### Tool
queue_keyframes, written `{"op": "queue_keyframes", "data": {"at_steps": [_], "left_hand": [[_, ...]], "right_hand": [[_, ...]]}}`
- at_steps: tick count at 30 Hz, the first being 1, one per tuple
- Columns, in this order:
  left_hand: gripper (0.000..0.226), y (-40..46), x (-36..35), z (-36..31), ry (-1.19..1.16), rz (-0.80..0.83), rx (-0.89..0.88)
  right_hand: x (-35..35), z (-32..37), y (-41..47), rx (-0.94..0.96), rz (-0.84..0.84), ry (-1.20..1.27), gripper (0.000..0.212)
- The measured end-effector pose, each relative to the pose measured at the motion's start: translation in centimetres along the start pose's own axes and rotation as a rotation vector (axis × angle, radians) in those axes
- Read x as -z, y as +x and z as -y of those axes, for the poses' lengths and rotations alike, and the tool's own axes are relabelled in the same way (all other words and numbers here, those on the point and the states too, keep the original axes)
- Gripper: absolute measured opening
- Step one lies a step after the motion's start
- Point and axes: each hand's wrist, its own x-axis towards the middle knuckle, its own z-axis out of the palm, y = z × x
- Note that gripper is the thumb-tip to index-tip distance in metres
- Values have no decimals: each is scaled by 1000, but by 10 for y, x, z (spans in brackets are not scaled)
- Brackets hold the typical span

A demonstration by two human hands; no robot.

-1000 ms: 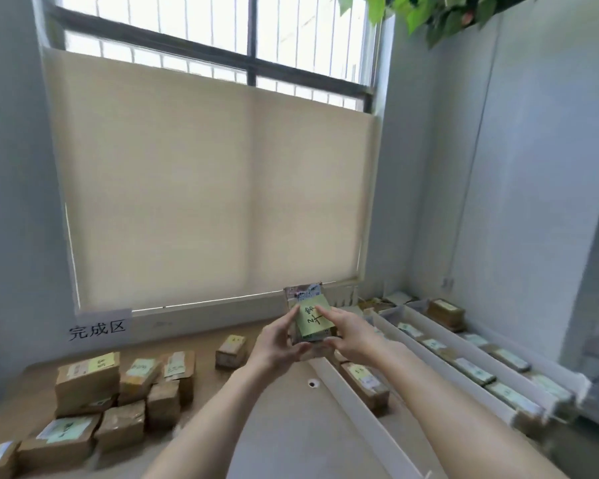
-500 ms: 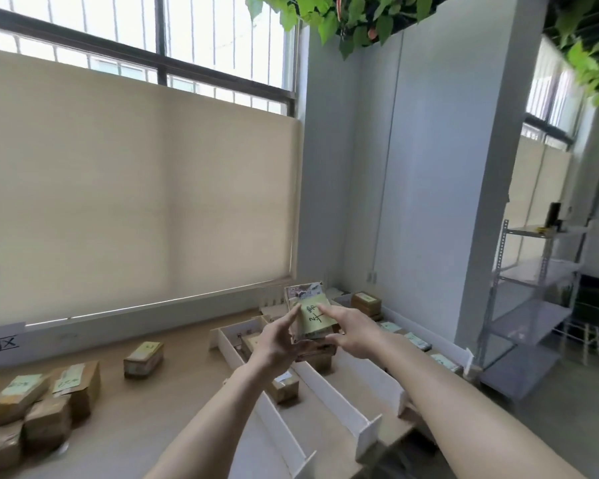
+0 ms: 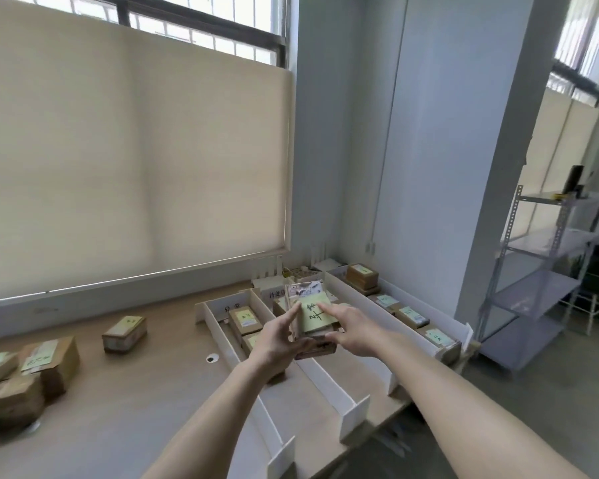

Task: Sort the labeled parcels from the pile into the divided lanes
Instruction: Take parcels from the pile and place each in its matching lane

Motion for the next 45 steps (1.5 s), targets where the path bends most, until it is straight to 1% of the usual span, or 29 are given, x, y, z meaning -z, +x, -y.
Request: {"op": "queue_keyframes", "data": {"at_steps": [6,14,23,30,35,38,41,45], "left_hand": [[88,60,-40,58,28,-1,69],[89,118,-89,147,-6,38,212],[89,123,-162,251,24,110,431],[91,128,-222,328,17,139,617],[91,133,-256,365,28,104,683],[91,144,-264,381,8,55,679],[89,155,-265,394,-40,-10,687],[88,160,-267,403,-91,-59,718]], "right_hand": [[-38,-53,81,14,97,1,73],[-122,-109,183,51,253,67,75],[-249,-169,236,84,465,87,75],[-350,-223,276,140,585,129,75],[-405,-248,297,195,620,172,74],[-427,-259,311,215,585,221,75],[-440,-268,327,228,541,275,75],[-441,-267,343,253,556,277,74]]}}
